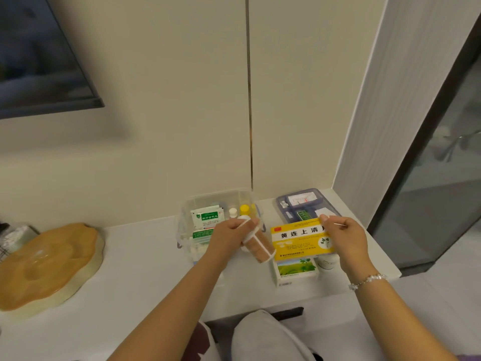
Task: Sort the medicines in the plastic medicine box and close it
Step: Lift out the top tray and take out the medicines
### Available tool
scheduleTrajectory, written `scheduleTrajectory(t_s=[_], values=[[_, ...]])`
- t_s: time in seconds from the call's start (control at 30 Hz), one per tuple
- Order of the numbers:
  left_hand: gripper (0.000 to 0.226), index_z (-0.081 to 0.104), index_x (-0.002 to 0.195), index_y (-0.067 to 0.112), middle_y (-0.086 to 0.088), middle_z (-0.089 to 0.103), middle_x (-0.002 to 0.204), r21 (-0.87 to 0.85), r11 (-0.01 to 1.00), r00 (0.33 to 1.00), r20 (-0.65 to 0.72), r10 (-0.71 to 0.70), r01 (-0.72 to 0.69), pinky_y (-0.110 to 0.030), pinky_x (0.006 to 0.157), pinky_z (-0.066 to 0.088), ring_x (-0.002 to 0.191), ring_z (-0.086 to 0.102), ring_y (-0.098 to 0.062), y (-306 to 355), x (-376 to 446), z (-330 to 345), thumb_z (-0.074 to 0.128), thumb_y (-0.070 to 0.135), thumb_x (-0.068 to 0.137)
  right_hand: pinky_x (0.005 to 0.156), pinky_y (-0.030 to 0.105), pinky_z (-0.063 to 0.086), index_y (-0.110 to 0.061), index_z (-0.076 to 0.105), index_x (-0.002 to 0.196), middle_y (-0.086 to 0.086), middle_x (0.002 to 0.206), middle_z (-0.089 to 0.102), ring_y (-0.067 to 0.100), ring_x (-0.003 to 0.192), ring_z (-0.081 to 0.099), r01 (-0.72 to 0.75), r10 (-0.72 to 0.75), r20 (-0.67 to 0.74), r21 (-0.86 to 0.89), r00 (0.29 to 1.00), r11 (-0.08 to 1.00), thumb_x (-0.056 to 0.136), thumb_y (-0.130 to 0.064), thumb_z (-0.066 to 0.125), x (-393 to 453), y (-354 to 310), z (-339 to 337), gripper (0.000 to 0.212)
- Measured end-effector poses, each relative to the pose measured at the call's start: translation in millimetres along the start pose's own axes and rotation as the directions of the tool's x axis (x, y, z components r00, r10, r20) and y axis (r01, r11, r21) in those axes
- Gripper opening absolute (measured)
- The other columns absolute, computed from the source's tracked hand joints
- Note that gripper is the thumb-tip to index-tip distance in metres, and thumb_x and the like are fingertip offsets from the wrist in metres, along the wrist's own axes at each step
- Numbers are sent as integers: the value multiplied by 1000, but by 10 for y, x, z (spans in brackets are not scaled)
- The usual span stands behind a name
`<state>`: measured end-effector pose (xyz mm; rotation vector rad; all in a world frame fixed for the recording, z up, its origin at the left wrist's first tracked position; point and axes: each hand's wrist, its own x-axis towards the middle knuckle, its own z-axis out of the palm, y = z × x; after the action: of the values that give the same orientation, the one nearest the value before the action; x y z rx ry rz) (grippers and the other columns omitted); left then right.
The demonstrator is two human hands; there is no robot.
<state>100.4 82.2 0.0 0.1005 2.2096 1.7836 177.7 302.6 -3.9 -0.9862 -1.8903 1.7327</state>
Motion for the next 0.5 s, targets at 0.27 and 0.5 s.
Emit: scheduleTrajectory(t_s=[0.27,0.5], values=[[23,72,85,24,-5,71,92,283,958,982,188,-11,-44,-37,80,58,87,68,-21,-143,4,130,68,45,76,63,28,52,-16,61,91,5,82,69,18,70,67,38,-39,-8,-71,999,997,82,-32,66,-13,141,40,20],[33,70,96,15,-7,68,100,361,932,951,283,-125,15,-40,85,55,93,65,-23,-241,47,144,67,42,79,60,20,49,-15,62,99,0,86,67,13,73,64,79,-72,39,-204,997,976,81,-33,66,-90,281,162,27]])
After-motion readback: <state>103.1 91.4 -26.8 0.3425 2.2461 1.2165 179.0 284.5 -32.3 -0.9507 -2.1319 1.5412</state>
